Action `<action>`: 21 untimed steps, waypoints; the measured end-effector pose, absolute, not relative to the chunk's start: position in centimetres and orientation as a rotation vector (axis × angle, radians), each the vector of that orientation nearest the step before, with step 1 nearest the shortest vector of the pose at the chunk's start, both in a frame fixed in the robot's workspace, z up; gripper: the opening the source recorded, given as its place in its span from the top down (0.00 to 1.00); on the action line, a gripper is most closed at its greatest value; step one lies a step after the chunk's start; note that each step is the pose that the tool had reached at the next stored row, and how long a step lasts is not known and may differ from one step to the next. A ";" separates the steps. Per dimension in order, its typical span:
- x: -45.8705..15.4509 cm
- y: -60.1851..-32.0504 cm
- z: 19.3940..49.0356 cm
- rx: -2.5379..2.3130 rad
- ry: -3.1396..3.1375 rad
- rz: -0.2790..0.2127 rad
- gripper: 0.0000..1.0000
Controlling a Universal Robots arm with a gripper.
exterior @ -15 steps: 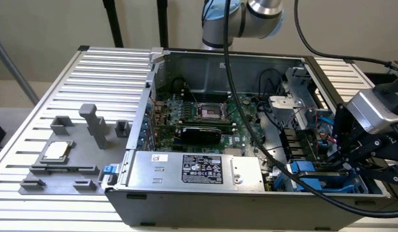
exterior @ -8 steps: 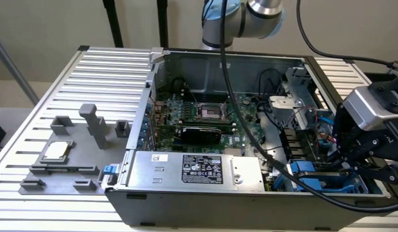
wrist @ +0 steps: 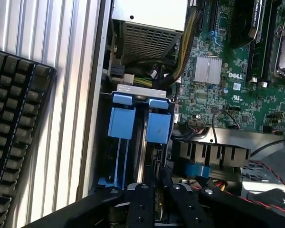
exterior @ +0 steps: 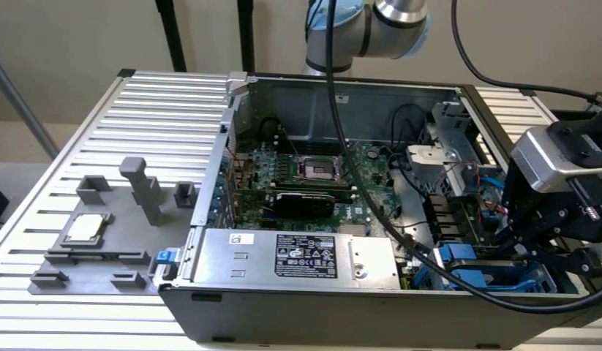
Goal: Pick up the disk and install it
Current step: 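Insert the first disk wire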
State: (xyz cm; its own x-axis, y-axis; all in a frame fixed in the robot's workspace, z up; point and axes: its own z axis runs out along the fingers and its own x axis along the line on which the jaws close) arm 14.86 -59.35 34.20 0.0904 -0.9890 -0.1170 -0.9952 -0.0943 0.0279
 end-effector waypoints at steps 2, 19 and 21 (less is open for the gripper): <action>14.7 -59.3 34.2 -2.264 2.083 0.158 0.84; 13.6 -59.0 34.0 -2.190 2.124 0.055 0.84; 13.5 -59.0 34.0 -2.187 2.128 0.050 0.84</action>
State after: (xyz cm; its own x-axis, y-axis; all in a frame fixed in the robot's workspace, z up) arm 13.50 -58.99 33.98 0.0291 -0.9959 -0.0858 -0.9988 -0.0257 -0.0410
